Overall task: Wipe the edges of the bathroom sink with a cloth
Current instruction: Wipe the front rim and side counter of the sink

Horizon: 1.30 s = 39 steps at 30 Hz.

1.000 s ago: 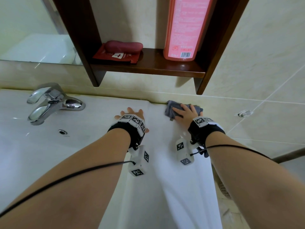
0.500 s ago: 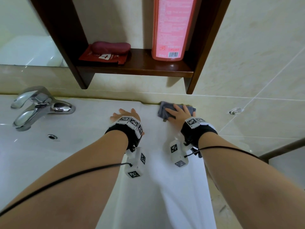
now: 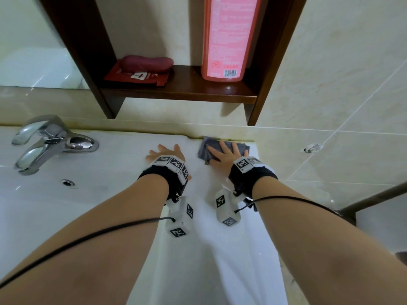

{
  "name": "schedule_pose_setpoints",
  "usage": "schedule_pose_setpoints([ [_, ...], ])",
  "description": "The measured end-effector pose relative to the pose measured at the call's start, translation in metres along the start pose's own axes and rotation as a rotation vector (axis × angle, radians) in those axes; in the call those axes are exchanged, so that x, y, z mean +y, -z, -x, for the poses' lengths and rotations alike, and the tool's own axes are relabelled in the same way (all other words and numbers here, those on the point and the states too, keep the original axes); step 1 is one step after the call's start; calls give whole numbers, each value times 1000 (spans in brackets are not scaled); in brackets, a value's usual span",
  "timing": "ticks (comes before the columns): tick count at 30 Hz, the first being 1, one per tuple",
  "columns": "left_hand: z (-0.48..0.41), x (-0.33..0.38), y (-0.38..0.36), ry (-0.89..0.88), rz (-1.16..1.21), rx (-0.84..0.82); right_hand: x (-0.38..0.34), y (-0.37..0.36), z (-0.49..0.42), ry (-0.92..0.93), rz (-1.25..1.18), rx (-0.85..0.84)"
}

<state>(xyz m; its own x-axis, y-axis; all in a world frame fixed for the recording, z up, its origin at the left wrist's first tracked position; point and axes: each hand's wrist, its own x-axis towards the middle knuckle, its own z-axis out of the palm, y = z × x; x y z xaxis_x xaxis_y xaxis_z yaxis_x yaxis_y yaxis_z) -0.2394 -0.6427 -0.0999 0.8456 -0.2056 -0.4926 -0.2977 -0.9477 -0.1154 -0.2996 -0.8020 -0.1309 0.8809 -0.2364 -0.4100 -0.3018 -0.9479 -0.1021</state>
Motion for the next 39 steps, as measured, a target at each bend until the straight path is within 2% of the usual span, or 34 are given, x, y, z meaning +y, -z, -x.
schedule_pose_setpoints([
  [2, 4, -2, 3, 2, 23, 1, 12, 1, 2, 3, 7, -17],
  [6, 12, -6, 4, -27, 6, 34, 45, 5, 11, -103, -39, -33],
  [10, 17, -8, 5, -45, 20, 52, 37, 9, 14, -173, -62, -41],
  [17, 18, -13, 4, -78, 34, 53, -25, 0, 14, -8, -20, -11],
  [21, 17, -18, 4, -103, 28, 49, -16, 0, 13, 6, -28, -30],
  [26, 12, -26, 4, -151, 4, 19, 33, 5, 16, -140, -39, -42],
  [29, 8, -30, 2, -176, -2, 11, 31, 6, 16, -192, -36, -32],
  [36, -2, -33, -2, -187, -1, -19, -39, -5, 16, 17, -37, -47],
  [39, -6, -35, -6, -188, -33, -17, -46, -6, 16, 39, -24, -53],
])
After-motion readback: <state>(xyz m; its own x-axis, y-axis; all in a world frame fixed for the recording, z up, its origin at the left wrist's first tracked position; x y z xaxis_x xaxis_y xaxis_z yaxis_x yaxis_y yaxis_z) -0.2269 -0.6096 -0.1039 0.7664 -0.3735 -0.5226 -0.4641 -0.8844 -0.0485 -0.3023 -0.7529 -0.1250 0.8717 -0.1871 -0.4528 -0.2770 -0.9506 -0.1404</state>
